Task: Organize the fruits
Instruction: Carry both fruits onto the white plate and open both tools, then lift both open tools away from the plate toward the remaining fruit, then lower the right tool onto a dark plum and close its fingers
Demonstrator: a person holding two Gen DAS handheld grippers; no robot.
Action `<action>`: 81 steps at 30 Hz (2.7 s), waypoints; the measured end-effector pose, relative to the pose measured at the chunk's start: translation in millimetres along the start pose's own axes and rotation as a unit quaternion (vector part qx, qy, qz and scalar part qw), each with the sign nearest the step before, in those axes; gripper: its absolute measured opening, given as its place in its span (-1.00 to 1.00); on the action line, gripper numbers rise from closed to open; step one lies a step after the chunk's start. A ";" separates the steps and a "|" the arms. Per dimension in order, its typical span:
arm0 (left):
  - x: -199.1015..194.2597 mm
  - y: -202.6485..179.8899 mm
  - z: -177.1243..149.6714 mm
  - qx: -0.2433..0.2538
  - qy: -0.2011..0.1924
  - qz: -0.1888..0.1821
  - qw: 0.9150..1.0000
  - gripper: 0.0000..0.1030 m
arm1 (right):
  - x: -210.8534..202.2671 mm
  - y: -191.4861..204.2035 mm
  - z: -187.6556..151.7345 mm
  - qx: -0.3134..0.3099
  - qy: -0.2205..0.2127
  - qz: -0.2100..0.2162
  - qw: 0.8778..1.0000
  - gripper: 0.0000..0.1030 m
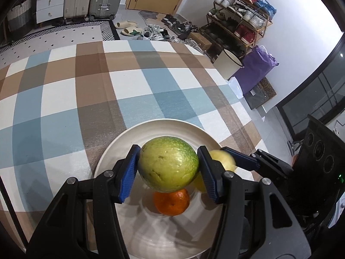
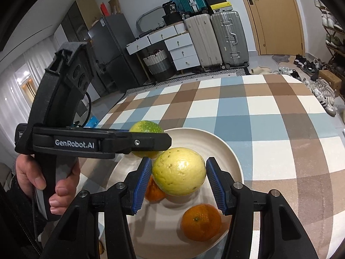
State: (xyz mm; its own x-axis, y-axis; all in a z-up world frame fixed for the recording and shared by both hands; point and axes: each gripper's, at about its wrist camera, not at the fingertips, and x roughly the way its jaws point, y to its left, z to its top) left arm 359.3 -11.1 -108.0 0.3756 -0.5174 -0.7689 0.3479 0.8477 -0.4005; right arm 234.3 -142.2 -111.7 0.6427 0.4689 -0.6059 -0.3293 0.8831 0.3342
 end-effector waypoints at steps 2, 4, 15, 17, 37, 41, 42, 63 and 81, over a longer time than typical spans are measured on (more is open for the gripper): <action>-1.8 -4.4 -0.1 0.007 0.000 -0.001 1.000 0.00 | -4.6 0.2 -0.8 0.000 -0.007 0.007 1.000 0.09; -7.8 -9.8 0.2 0.016 -0.008 0.000 1.000 0.00 | -10.0 2.2 -1.7 -0.006 -0.011 0.009 1.000 0.24; -52.5 -21.8 -10.8 0.012 -0.044 0.020 0.999 0.00 | -55.9 6.4 -8.1 -0.016 -0.051 -0.006 0.999 0.24; -62.5 -24.8 -16.5 0.011 -0.051 0.027 0.998 0.01 | -64.7 8.8 -8.5 -0.017 -0.058 -0.005 0.998 0.25; -161.8 -65.5 -101.4 0.012 -0.146 0.105 0.984 0.59 | -121.1 52.8 -24.8 -0.058 -0.095 0.007 0.994 0.46; -180.4 -71.2 -121.5 0.001 -0.165 0.113 0.980 0.61 | -132.8 59.9 -30.3 -0.062 -0.106 0.002 0.992 0.66; -184.5 -73.1 -126.3 -0.001 -0.168 0.117 0.979 0.62 | -136.1 61.6 -31.7 -0.064 -0.109 0.002 0.992 0.66; -214.4 -80.5 -215.7 -0.040 -0.204 0.129 0.970 0.98 | -180.3 88.8 -70.3 -0.092 -0.119 0.003 0.989 0.95; -208.6 -65.4 -295.9 -0.074 -0.200 0.171 0.962 0.98 | -157.1 103.0 -146.0 -0.095 -0.046 0.010 0.994 0.95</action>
State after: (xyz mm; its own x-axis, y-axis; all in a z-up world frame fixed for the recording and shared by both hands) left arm 4.1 76.0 -68.9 0.7576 -0.1846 -0.6261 0.0304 0.9681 -0.2487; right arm -1.6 -122.8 -87.5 0.6924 0.4904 -0.5292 -0.4615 0.8649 0.1976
